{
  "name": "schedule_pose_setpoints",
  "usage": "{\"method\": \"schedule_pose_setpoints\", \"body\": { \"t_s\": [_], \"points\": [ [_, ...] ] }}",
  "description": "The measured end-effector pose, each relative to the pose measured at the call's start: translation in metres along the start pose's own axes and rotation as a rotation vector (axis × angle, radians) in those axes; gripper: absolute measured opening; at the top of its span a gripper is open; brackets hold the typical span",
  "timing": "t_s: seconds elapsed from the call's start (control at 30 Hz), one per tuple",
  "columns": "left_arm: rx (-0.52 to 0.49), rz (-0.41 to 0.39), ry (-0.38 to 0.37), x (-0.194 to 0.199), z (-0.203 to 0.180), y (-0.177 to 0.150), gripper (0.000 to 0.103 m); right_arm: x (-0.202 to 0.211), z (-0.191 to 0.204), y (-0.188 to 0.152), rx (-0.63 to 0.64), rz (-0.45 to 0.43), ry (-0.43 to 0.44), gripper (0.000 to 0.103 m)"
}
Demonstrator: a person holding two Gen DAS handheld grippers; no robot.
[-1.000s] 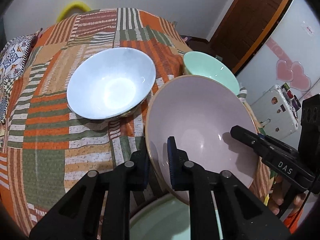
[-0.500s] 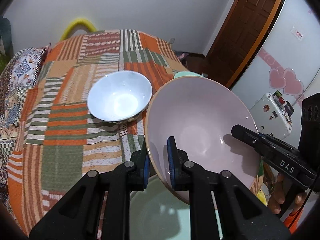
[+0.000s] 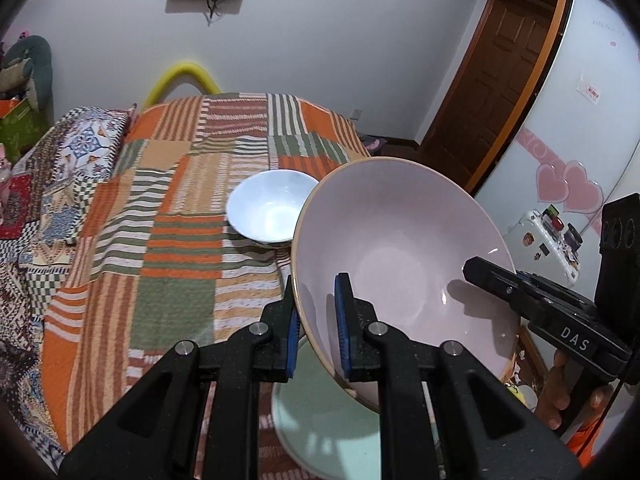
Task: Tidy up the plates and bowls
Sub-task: 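Lift the pink bowl and carry it past the plate stack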
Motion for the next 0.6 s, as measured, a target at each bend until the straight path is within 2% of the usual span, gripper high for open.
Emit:
{"method": "schedule_pose_setpoints", "body": {
  "t_s": [0.33,0.6],
  "points": [
    [0.004,-0.070,0.056,0.051,0.025,-0.014,0.015,0.004,0.038,-0.014,0.053,0.001,0.053,0.018],
    [0.013,-0.087,0.105,0.075,0.049,-0.028,0.015,-0.007,0.064,-0.027,0.068,0.025,0.092,0.018]
  ]
}}
Point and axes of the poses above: each gripper's, at about its wrist camera, not at the fingertips, and x roughly against the way its jaws point, z to its left, y to its top, the point moved 7 cm from there along -x, roughly the way its jaws point, and after that the axes turned 7 degrees about -x, right-handed, at the moved point
